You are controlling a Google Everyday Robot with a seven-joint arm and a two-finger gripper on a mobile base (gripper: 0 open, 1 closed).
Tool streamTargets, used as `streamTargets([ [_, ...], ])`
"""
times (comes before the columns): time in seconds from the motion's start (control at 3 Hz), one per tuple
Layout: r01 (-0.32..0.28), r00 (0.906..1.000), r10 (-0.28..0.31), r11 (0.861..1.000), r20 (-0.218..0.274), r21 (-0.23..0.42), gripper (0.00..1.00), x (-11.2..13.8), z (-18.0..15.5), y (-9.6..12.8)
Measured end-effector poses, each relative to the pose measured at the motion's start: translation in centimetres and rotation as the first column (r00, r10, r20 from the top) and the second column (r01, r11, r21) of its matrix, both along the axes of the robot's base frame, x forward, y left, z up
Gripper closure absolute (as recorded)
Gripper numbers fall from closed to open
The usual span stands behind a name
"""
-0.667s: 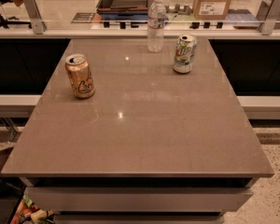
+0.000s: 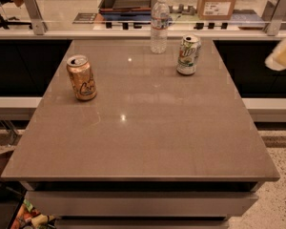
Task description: Move 7up can near orange can
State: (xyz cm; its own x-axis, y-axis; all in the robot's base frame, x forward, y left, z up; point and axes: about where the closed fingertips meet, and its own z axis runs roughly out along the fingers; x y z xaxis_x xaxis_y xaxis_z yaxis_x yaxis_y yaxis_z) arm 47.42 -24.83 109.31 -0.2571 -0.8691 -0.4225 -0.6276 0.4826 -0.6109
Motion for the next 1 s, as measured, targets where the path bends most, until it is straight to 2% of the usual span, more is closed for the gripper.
streamTargets([
  [0.33, 0.006, 0.9988, -0.007, 1.000, 0.049, 0.018, 0.00, 0.8, 1.1, 0.3],
  [0.67, 0.006, 0.9988, -0.007, 1.000, 0.049, 0.018, 0.00, 0.8, 1.1, 0.3],
  [1.0, -0.003, 0.9988, 0.000, 0.997, 0.049, 0.072, 0.00, 2.4, 0.5, 0.3],
])
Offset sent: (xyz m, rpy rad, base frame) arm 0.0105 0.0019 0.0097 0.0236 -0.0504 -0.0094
